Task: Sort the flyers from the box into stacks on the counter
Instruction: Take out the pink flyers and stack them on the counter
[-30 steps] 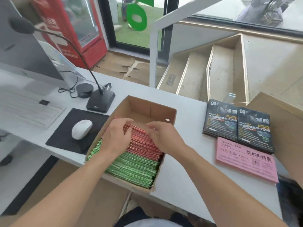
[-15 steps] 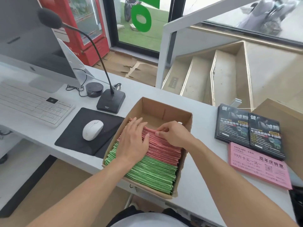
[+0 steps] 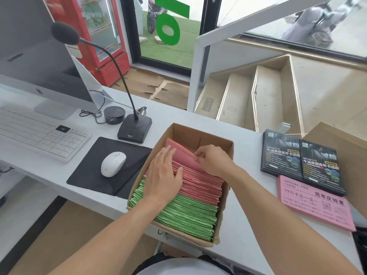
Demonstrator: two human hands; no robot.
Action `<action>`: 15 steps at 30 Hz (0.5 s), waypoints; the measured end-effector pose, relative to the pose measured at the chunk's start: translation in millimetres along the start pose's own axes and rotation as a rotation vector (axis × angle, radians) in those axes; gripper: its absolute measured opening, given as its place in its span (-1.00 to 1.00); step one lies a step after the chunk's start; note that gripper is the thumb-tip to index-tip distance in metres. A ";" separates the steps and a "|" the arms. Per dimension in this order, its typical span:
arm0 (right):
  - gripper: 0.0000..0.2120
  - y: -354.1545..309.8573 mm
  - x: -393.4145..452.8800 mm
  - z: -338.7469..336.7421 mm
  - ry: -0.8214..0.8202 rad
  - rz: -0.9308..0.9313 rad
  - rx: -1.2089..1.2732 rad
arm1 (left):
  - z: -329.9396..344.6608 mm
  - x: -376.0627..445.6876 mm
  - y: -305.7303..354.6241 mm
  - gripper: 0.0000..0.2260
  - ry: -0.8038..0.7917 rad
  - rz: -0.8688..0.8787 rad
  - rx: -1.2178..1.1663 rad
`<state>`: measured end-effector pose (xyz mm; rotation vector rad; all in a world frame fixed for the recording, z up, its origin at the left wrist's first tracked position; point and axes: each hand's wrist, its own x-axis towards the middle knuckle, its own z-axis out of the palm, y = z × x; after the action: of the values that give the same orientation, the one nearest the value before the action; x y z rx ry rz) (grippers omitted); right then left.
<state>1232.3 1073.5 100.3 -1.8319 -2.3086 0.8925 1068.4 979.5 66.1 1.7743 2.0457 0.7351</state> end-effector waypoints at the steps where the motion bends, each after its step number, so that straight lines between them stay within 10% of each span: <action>1: -0.86 2.1 1.2 -2.0 -0.042 0.003 0.049 | 0.5 0.5 -0.8 -0.45 0.002 0.003 -0.001; 15: -0.80 4.7 0.1 -3.7 -0.113 -0.039 0.074 | 2.7 0.8 1.1 -0.61 0.018 0.029 0.101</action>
<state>1237.8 1075.7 101.2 -1.7449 -2.3315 1.0870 1070.7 980.9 64.6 1.8620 2.1076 0.6692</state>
